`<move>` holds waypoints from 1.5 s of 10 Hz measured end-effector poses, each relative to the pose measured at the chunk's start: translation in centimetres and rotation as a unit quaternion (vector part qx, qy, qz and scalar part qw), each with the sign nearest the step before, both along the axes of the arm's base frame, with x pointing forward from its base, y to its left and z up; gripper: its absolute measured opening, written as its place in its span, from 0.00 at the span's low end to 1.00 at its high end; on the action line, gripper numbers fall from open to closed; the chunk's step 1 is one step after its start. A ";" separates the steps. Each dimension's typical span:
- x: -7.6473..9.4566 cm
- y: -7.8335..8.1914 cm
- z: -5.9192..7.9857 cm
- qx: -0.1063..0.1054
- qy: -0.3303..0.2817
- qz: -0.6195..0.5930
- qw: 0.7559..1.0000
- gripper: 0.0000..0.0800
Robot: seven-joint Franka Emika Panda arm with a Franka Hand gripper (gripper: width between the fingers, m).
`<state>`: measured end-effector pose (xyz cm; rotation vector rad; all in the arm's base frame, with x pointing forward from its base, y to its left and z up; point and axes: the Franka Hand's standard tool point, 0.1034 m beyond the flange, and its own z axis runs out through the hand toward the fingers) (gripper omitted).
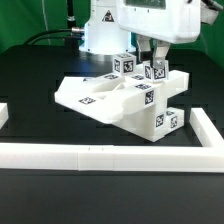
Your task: Assemble chair
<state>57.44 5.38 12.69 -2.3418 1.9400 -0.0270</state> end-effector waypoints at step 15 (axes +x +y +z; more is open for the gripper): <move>0.1 2.1 0.2 0.001 0.019 0.180 0.983 0.81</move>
Offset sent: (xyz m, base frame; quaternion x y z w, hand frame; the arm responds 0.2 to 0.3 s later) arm -0.0084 -0.0016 -0.0003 -0.0072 -0.0075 0.1956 0.9806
